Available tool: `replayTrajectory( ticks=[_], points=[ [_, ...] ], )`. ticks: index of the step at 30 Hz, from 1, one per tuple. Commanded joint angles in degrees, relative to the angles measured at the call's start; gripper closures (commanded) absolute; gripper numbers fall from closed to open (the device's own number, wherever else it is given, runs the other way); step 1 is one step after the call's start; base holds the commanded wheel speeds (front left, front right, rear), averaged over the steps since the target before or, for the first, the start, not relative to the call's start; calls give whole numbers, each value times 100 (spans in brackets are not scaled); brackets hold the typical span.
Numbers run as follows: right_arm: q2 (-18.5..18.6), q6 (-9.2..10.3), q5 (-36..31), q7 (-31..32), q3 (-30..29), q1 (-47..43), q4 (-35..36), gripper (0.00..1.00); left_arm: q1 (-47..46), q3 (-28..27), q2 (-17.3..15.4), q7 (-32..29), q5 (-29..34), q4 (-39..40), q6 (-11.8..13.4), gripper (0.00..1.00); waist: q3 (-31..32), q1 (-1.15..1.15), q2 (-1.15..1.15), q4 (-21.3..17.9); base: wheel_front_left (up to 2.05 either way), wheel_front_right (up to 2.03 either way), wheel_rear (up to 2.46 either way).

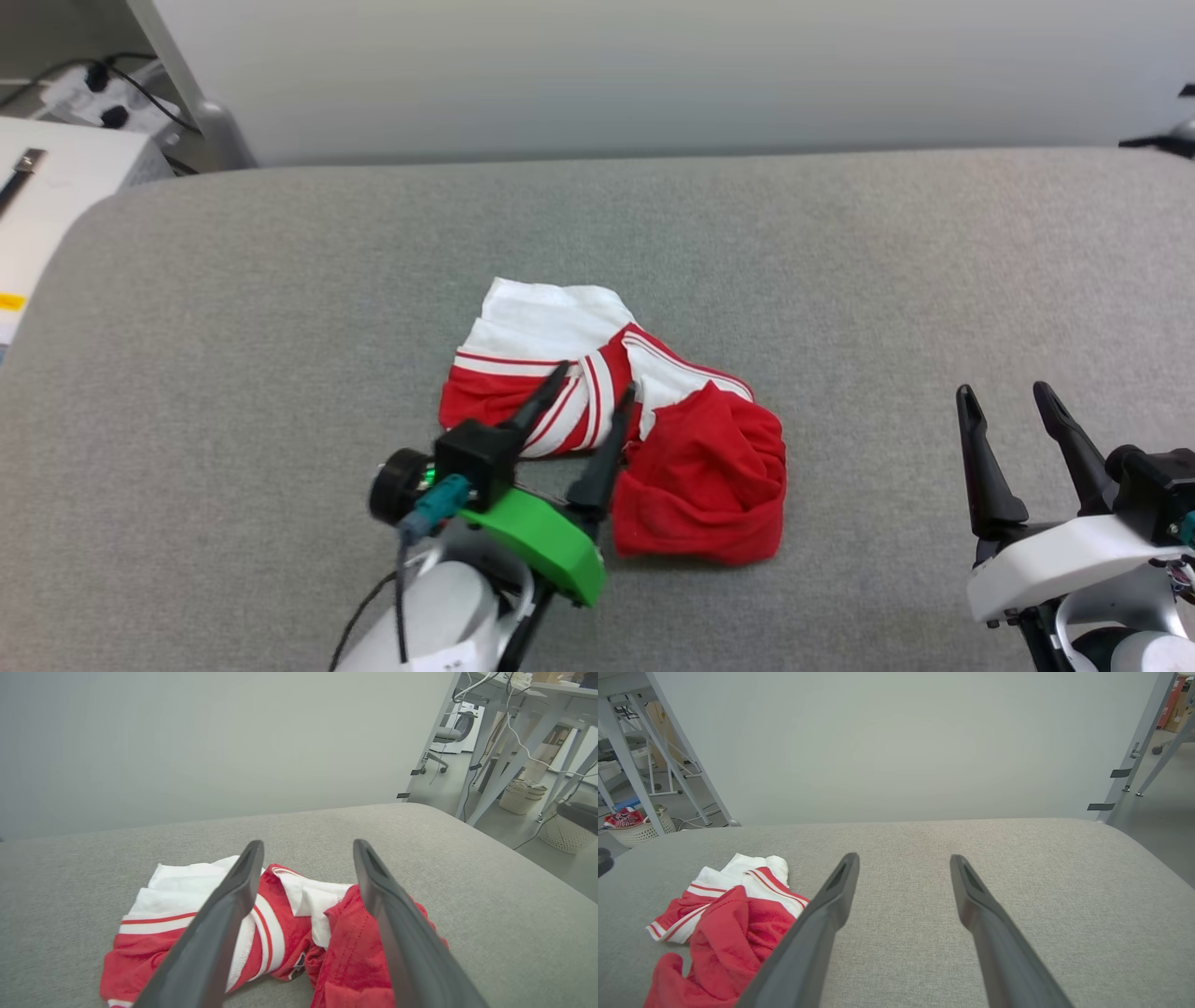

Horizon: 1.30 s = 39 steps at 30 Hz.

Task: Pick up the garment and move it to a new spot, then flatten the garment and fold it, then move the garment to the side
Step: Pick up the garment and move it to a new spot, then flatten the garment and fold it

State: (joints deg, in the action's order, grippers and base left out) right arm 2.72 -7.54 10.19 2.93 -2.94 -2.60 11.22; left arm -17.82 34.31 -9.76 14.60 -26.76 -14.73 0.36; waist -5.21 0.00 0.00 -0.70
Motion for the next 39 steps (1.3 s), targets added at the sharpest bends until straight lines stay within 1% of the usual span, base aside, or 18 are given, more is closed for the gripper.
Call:
replayTrajectory(
  ticks=[1,6,13,17,20,24,28,32,34,39],
  points=[
    [16,5,-42,32,10,-84,30,0,144,-120,-83,26,-7,65,101,0,347,0,0,220,0,0,0],
    [16,5,-97,100,35,-187,93,0,434,-647,-328,36,-59,303,453,0,460,0,0,236,0,0,0],
    [16,5,-190,144,83,-293,167,0,861,-1299,-705,39,-67,547,740,0,531,0,0,241,0,0,0],
    [16,5,-224,154,115,-322,210,0,1070,-1542,-881,39,-51,658,830,0,505,0,0,224,0,0,0],
    [16,5,-228,169,108,-359,229,0,1173,-1633,-945,39,-46,751,818,0,492,0,0,234,0,0,0],
    [16,5,-215,205,82,-386,220,0,1225,-1668,-944,40,-35,825,792,0,471,0,0,240,0,0,0],
    [16,5,-143,415,169,-395,78,0,1255,-1682,-917,40,-32,846,776,0,462,0,0,230,0,0,0],
    [16,5,-44,1027,470,-309,-218,0,1228,-1662,-873,40,-7,869,752,0,395,0,0,295,0,0,0],
    [42,5,34,1387,721,-149,-338,0,1186,-1658,-851,40,5,890,737,0,330,0,0,361,0,0,0],
    [311,5,349,2202,1394,526,-608,0,1047,-1680,-772,40,29,900,685,0,171,0,0,560,0,0,0]
  ],
)
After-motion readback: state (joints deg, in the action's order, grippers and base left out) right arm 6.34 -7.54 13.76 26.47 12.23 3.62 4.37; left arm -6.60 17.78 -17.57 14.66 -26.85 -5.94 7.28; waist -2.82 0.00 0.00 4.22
